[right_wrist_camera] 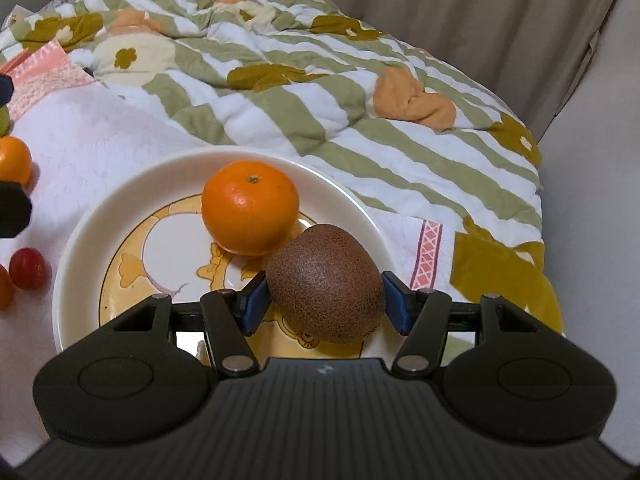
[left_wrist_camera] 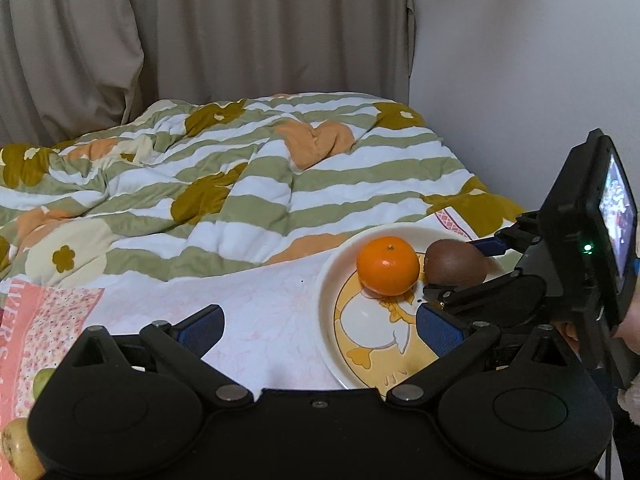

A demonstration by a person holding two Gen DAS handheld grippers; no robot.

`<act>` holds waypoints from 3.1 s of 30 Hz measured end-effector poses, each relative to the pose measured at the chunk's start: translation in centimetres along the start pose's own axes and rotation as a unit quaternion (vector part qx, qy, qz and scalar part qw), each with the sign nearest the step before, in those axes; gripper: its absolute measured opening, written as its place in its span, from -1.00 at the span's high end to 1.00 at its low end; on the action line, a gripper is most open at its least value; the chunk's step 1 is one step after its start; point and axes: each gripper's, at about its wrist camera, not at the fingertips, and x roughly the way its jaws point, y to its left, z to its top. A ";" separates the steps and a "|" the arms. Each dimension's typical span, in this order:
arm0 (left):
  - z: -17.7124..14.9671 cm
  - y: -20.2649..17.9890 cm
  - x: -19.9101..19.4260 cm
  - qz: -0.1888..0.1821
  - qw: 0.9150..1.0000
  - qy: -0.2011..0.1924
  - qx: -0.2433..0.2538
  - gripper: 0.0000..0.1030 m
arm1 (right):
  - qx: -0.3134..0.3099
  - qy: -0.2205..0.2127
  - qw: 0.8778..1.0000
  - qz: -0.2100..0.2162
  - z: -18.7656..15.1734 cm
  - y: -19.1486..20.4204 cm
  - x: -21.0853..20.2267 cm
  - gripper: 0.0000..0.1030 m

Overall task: Organize fruits
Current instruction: 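Release the orange with the left tool while the right tool releases the kiwi into the bowl, then move both tools back over the remaining fruits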

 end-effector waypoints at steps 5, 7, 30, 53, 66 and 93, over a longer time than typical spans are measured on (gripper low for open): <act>-0.3 -0.1 -0.7 0.001 1.000 -0.005 -0.002 -1.00 | -0.017 -0.030 0.999 -0.027 0.0 0.4 -1.1 -1.00; -0.3 -0.2 -1.0 0.001 1.000 -0.008 -0.001 -1.00 | -0.020 -0.034 0.999 -0.029 -0.2 0.3 -1.6 -1.00; -4.2 -3.0 -14.1 0.028 0.994 -0.099 -0.028 -1.00 | 0.105 -0.080 0.991 -0.006 -3.9 -1.0 -17.7 -1.00; -13.2 8.6 -23.9 0.107 0.982 -0.129 -0.087 -1.00 | 0.149 -0.123 0.980 0.051 -3.9 13.1 -25.3 -1.00; -15.8 19.1 -20.9 0.082 0.987 -0.099 -0.091 -1.00 | 0.189 -0.093 0.976 0.053 -1.7 23.2 -21.1 -1.00; -15.4 26.2 -5.8 0.021 0.998 -0.025 -0.053 -0.78 | 0.215 -0.041 0.976 -0.015 -0.6 31.0 -9.3 -1.00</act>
